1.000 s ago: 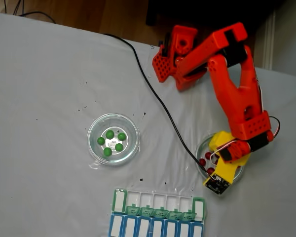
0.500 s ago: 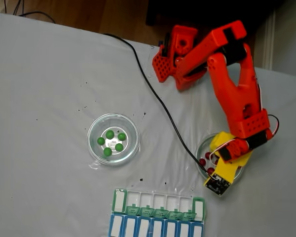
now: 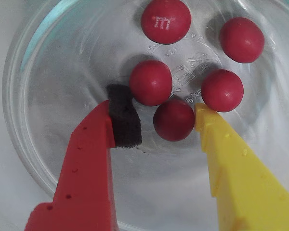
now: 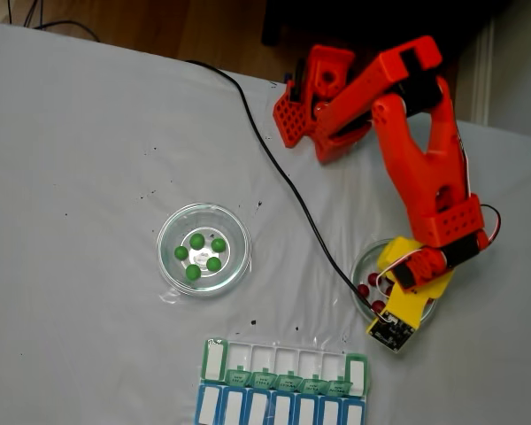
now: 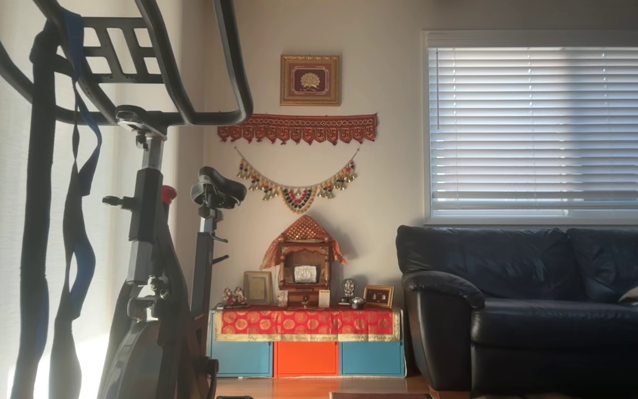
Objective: Sort medicines into box.
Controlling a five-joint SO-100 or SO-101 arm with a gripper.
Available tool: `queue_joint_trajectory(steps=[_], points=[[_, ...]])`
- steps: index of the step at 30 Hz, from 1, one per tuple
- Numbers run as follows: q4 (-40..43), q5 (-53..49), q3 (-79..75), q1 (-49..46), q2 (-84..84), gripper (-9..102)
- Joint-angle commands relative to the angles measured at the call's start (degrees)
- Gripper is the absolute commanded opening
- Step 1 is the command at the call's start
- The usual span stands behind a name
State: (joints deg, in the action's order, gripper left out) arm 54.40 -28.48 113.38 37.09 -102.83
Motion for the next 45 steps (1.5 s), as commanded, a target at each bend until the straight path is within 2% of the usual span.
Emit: queue_joint_trajectory(steps=[1, 13, 21, 33, 45], points=[[-0.18, -0.26, -1.23, 0.35, -0.53, 20], [2.02, 0.44, -1.58, 0.53, -1.67, 1], [5.62, 0.7, -1.85, 0.35, -5.27, 1], [9.67, 6.59, -1.49, -1.32, -20.04, 1], [10.63, 10.37, -10.02, -10.11, -20.3, 1]])
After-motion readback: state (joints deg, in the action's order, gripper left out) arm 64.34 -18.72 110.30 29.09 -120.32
